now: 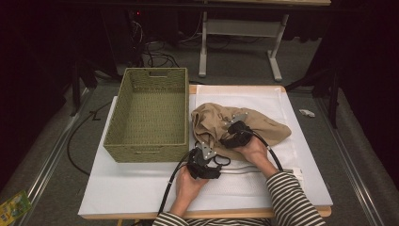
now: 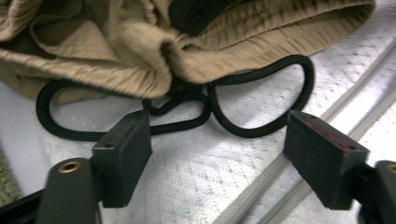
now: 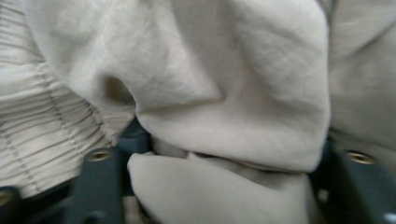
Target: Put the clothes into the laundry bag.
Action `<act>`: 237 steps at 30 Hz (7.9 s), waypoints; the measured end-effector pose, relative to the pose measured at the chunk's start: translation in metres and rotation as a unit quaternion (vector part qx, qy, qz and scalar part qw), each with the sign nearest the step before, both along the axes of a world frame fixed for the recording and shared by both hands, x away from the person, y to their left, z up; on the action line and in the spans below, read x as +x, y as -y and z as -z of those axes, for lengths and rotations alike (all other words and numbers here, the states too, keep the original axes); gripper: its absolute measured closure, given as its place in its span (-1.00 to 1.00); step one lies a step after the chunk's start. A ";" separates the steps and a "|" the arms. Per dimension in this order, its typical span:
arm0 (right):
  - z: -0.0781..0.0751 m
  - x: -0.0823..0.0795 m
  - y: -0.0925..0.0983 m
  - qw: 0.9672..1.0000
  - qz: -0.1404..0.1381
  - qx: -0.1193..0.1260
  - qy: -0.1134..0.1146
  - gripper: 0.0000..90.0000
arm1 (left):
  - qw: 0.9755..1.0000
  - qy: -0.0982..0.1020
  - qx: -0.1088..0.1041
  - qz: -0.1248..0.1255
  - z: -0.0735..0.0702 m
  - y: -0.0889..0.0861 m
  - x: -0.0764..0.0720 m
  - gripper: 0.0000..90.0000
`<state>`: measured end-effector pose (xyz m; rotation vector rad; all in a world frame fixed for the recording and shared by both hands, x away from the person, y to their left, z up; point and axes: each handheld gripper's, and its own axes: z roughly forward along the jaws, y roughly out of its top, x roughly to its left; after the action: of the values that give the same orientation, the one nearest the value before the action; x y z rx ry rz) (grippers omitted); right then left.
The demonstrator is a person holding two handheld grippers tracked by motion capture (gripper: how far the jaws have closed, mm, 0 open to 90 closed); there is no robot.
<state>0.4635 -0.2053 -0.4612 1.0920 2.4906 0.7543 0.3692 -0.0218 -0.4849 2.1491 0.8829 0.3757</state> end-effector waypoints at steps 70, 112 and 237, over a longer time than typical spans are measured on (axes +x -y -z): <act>-0.076 -0.100 0.132 0.989 0.010 0.129 0.074 0.71 | 0.997 -0.004 0.040 0.071 -0.011 0.024 0.024 0.46; -0.023 -0.128 0.119 0.995 -0.078 0.053 0.033 0.67 | 0.994 -0.039 -0.098 0.036 -0.087 0.035 0.065 0.97; -0.059 -0.096 0.102 0.992 -0.023 0.086 0.085 0.80 | 0.992 -0.025 -0.109 0.060 -0.096 0.030 0.059 0.98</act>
<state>0.3675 -0.3077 -0.4022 0.9836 2.3497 1.0469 0.4281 -0.0517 -0.3884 2.0046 0.7800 0.1562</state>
